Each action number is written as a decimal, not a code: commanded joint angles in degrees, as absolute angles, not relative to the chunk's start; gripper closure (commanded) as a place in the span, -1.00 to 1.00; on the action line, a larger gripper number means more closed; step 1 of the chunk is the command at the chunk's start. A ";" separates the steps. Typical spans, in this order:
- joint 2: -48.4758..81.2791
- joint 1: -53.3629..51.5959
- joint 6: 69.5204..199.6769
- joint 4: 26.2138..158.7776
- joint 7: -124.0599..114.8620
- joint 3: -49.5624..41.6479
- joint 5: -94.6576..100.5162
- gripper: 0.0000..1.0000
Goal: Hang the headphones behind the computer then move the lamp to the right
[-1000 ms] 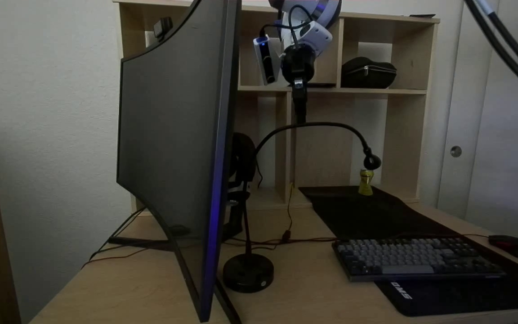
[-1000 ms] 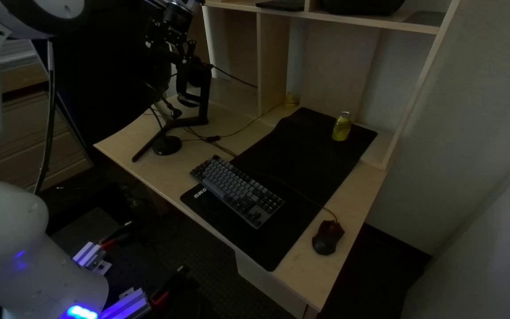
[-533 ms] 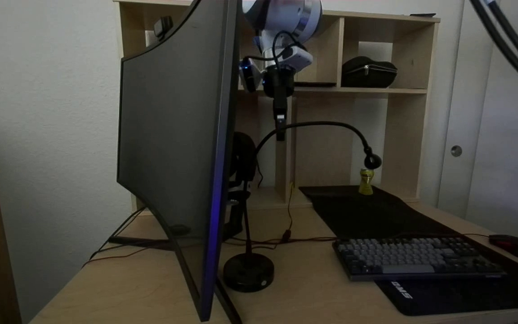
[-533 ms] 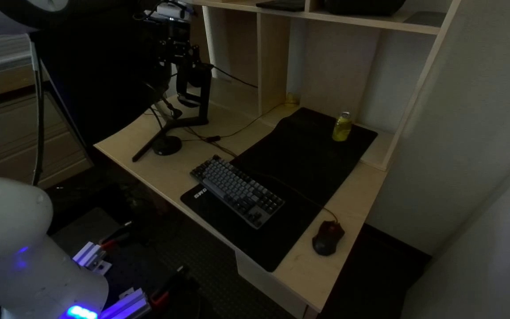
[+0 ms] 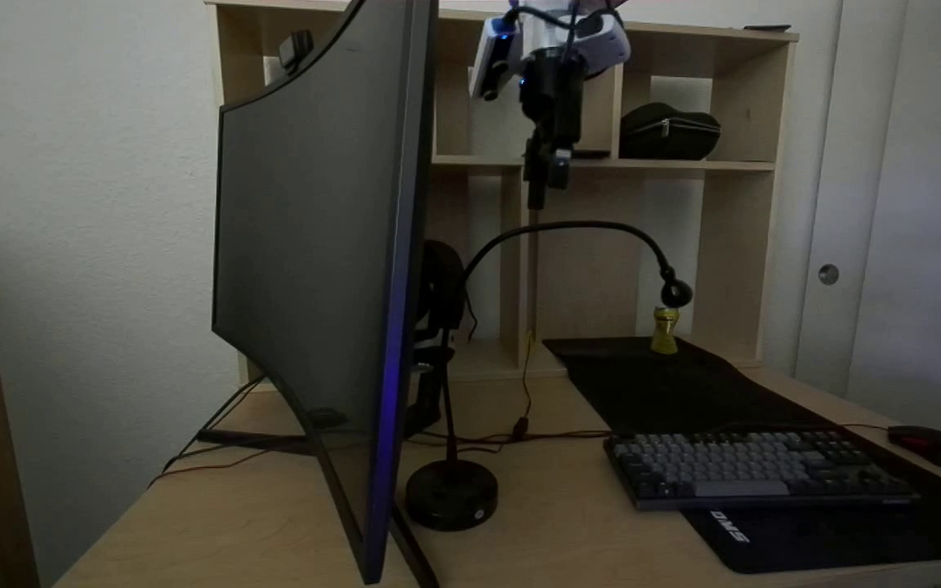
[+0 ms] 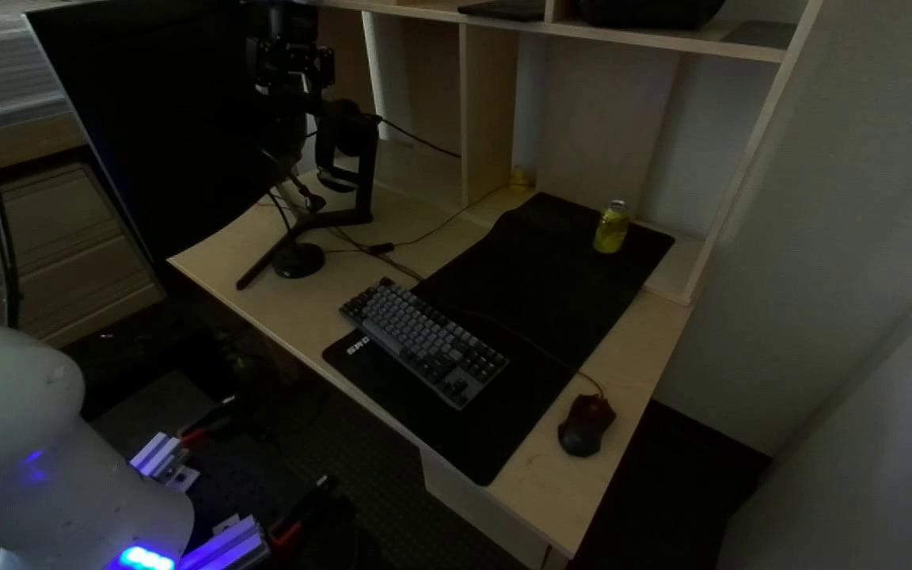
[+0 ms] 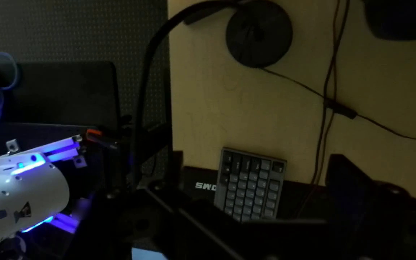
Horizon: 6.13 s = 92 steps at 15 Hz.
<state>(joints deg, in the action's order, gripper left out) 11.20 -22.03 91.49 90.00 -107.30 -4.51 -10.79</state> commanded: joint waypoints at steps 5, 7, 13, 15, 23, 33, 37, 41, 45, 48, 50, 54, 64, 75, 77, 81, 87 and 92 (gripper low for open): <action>-3.21 -11.79 78.71 101.33 -85.40 2.36 -10.97 -1.00; -4.29 -10.65 76.16 102.11 -82.33 2.92 -10.99 -1.00; -3.32 -9.43 74.61 100.77 -84.96 4.02 -10.81 -1.00; -3.89 -9.38 79.07 101.37 -83.68 4.53 -9.36 -1.00; -3.33 -9.29 85.41 100.82 -83.51 5.76 -7.91 -1.00; -3.50 -9.70 86.25 100.87 -77.44 7.20 0.04 -1.00; -4.09 -9.61 94.96 101.68 -75.91 6.77 -9.93 -1.00; -3.32 -9.64 95.14 100.74 -74.79 7.21 -13.19 -1.00; -3.32 -9.64 95.12 100.75 -73.27 7.20 -15.06 -1.00; 0.79 -10.54 94.89 97.16 -73.87 7.92 -19.04 -1.00; 2.12 -12.26 99.11 96.22 -74.44 10.01 -20.17 -1.00; 3.59 -14.04 101.86 93.65 -88.56 12.18 -18.64 -1.00; 4.26 -14.65 99.11 101.40 -110.87 12.34 -11.09 -1.00; 14.09 -15.08 100.31 100.47 -113.72 11.35 -10.52 -1.00; 15.33 -15.26 101.96 100.67 -113.42 11.03 -10.46 -1.00; 16.02 -15.29 108.41 102.58 -110.74 10.74 -10.00 -0.32; 14.78 -15.46 109.26 104.82 -109.34 10.23 -5.79 0.08; 15.81 -15.30 106.72 103.09 -98.90 10.15 3.88 -0.78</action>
